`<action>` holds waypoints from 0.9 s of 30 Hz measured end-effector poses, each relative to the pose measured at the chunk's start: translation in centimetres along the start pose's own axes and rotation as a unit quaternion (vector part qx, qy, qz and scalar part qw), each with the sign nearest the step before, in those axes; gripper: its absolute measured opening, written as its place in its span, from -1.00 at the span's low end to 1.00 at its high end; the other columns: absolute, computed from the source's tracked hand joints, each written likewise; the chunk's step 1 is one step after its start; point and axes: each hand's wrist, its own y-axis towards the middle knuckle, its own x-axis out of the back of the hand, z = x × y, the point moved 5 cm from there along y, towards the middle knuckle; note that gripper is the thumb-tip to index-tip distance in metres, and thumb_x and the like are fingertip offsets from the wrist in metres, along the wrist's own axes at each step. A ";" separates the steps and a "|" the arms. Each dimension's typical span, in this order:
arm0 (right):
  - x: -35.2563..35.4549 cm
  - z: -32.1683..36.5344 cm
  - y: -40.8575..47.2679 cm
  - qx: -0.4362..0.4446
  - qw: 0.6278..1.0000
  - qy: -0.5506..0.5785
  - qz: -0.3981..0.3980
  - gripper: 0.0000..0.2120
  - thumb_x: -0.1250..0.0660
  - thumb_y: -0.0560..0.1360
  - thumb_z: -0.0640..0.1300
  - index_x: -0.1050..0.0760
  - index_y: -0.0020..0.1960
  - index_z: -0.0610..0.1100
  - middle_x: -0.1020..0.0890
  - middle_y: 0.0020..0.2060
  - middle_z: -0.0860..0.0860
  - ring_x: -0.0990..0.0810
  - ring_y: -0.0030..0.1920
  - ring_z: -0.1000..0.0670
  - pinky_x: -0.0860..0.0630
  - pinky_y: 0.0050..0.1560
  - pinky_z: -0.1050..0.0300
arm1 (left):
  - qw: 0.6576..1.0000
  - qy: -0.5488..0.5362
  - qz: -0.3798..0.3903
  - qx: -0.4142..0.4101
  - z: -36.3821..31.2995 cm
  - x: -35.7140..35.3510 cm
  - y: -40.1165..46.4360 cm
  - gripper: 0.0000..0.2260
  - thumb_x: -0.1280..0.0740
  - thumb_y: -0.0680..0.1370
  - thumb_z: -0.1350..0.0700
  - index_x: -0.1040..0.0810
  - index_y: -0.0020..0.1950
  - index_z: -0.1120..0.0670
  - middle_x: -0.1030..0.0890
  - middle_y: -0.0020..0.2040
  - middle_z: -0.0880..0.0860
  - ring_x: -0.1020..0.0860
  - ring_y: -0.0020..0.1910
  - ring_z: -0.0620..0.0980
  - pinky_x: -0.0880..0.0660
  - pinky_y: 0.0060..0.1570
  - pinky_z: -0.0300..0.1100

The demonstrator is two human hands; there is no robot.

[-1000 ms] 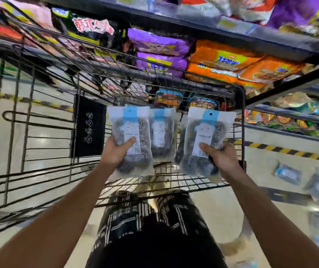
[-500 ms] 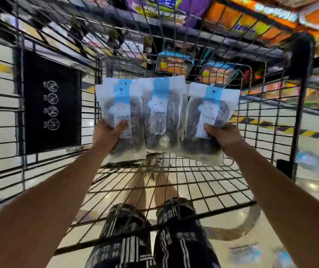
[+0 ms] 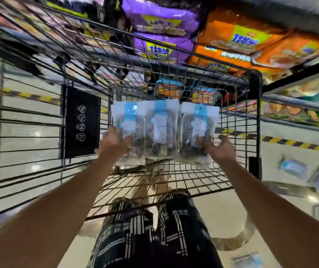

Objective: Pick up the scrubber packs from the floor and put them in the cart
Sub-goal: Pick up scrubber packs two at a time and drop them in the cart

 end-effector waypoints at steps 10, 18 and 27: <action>7.4 5.9 -12.3 0.204 0.968 -0.093 -0.116 -0.16 -0.01 0.53 0.41 -0.59 0.31 -0.29 -0.66 0.15 -0.31 -0.65 0.14 -0.34 -0.56 0.18 -0.18 | 0.940 0.269 -0.078 -0.193 -7.9 9.2 -13.0 -0.50 -0.20 0.60 -0.22 -0.39 0.47 -0.02 -0.45 0.42 0.14 -0.46 0.35 0.24 -0.38 0.30 0.25; 11.6 6.1 -18.4 0.261 0.932 -0.118 -0.222 -0.38 -0.14 0.50 0.22 -0.61 0.28 -0.20 -0.64 0.20 -0.23 -0.62 0.17 -0.30 -0.48 0.22 -0.19 | 0.858 0.326 -0.182 -0.353 -13.9 11.4 -20.8 -0.49 -0.16 0.56 -0.26 -0.49 0.37 0.01 -0.47 0.37 0.14 -0.44 0.36 0.24 -0.31 0.33 0.34; 17.4 -4.5 -24.3 0.212 0.913 -0.075 -0.341 -0.49 -0.32 0.53 0.22 -0.61 0.26 -0.15 -0.63 0.25 -0.21 -0.57 0.22 -0.31 -0.48 0.28 -0.20 | 0.764 0.343 -0.184 -0.515 -21.8 3.8 -30.8 -0.47 -0.12 0.49 -0.25 -0.60 0.28 0.00 -0.54 0.36 0.22 -0.49 0.33 0.33 -0.38 0.25 0.42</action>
